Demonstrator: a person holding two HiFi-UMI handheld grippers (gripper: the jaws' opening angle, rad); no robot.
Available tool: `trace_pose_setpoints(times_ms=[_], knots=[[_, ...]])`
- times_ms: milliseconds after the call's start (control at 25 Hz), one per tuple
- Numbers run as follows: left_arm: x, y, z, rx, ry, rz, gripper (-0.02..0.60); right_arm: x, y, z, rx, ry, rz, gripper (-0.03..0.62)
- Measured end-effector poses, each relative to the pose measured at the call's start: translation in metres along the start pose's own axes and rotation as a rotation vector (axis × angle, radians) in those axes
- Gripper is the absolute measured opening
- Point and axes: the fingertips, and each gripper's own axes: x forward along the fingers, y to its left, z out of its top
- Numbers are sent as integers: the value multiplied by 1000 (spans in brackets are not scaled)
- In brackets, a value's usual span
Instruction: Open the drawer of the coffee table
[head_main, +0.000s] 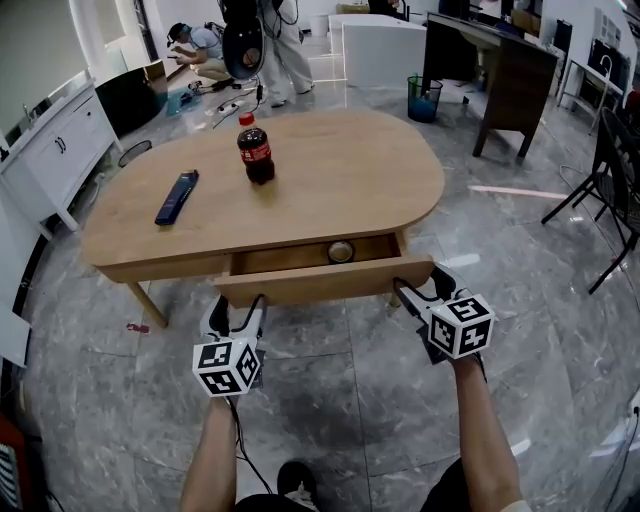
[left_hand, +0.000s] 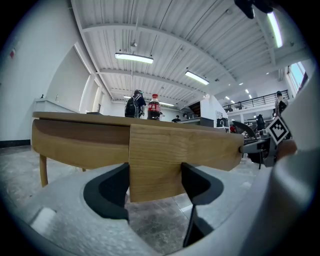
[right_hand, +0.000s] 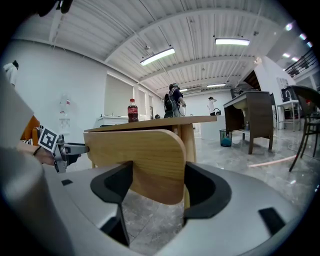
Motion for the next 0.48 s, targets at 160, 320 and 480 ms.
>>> trace_pose_setpoints(times_ms=[160,320,480], knots=[[-5,-3,-2,2,0,1,311,-6,0,-3,-7,-1,7,327],[-13,-7,-3,-5,-2,16,313,-12,2,-3,19,0,18,327],[-22,-9,-3,-6,0,21,313,-19,6,-3,21,3,22,327]])
